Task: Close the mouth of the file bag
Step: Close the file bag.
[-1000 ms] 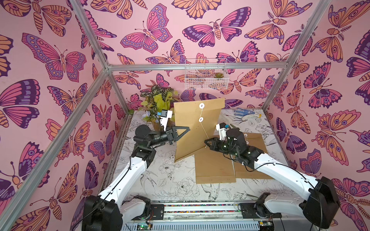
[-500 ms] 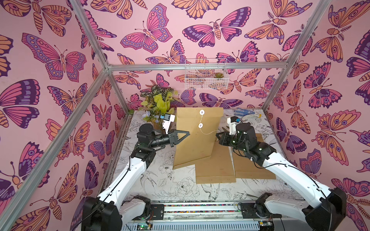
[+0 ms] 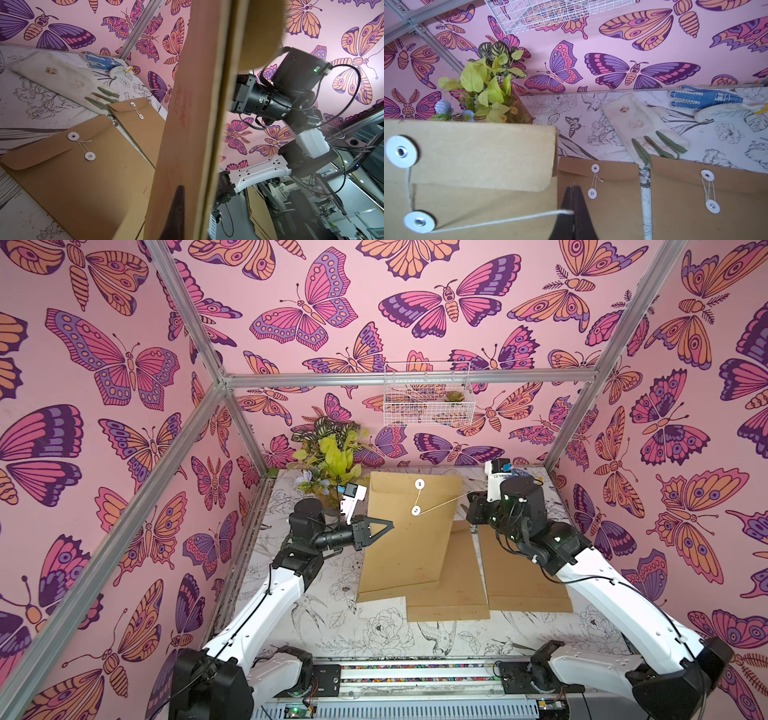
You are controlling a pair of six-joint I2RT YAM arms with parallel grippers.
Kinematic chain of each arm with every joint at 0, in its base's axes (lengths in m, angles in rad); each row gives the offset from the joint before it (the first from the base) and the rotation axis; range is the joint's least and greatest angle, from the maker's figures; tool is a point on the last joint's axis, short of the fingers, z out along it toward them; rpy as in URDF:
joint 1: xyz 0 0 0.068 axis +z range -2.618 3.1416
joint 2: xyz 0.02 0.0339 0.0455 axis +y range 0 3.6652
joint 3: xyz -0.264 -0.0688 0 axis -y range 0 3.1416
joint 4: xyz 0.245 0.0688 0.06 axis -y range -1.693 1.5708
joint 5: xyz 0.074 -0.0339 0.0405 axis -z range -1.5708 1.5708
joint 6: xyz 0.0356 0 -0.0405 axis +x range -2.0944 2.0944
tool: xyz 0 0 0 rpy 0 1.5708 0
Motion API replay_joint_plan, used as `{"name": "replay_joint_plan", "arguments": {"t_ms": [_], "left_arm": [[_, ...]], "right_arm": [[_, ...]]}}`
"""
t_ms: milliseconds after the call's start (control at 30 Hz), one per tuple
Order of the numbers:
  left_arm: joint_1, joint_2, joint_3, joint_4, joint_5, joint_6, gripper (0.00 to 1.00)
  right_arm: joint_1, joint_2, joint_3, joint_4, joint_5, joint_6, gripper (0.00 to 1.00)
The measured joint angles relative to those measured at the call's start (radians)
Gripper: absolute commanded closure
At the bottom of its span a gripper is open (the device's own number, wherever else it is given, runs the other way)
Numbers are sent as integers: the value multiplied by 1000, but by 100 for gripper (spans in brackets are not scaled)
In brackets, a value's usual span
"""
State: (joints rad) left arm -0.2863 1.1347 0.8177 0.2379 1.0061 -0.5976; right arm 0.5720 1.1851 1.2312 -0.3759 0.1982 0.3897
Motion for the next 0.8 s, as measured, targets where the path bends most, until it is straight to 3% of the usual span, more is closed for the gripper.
{"name": "replay_joint_plan", "arguments": {"t_ms": [367,800], "left_arm": [[-3,-23,-13,-38,20,27,100],[-61,-50,-37,-63,11,137,100]], "right_arm": [[5,119,192,-65,-9,-74,100],[11,343,539,-315,-89,-110,100]]}}
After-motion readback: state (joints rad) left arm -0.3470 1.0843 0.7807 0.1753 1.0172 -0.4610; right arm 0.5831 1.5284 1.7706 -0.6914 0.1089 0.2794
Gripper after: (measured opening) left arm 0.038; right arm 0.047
